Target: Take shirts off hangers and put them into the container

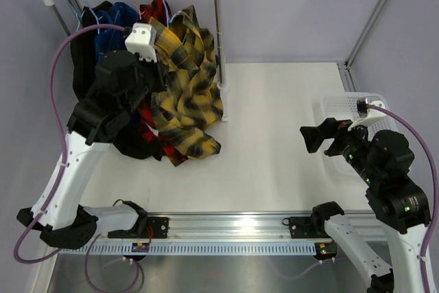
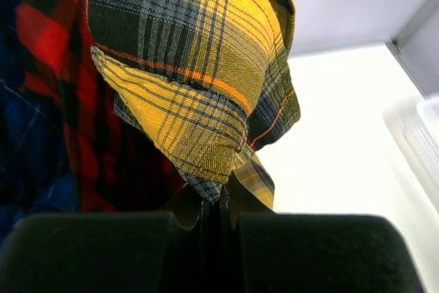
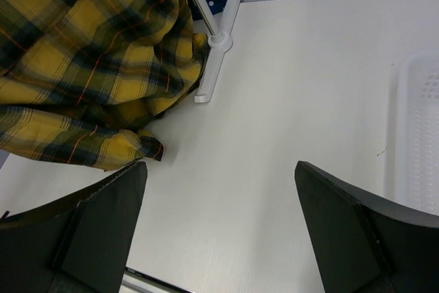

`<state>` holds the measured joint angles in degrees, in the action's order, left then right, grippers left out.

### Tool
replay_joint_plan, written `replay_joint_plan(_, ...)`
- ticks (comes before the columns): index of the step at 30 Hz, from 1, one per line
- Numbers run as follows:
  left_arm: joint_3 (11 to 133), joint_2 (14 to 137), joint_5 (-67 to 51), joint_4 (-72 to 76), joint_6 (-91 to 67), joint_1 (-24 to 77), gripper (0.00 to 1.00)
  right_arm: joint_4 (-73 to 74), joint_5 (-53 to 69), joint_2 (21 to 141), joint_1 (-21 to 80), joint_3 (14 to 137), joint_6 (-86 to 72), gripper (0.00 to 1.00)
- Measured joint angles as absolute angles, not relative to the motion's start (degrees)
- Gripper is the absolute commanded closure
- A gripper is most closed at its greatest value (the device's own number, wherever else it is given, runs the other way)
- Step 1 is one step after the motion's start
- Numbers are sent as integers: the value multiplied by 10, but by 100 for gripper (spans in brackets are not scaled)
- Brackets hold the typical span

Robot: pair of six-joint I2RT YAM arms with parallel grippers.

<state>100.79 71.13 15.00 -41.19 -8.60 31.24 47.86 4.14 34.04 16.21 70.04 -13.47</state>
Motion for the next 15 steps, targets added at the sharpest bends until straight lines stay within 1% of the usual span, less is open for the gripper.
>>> replay_joint_plan(3,988,674,107,-448,-85,312,100,479,42,346,162,701,-133,0)
replay_joint_plan(7,1003,647,25,-485,-81,312,100,478,47,365,162,701,-131,1)
replay_joint_plan(11,1081,655,-89,-513,-79,311,100,476,56,387,162,710,-126,0)
replay_joint_plan(15,1140,657,-187,-512,-80,311,100,472,57,410,162,748,-123,0)
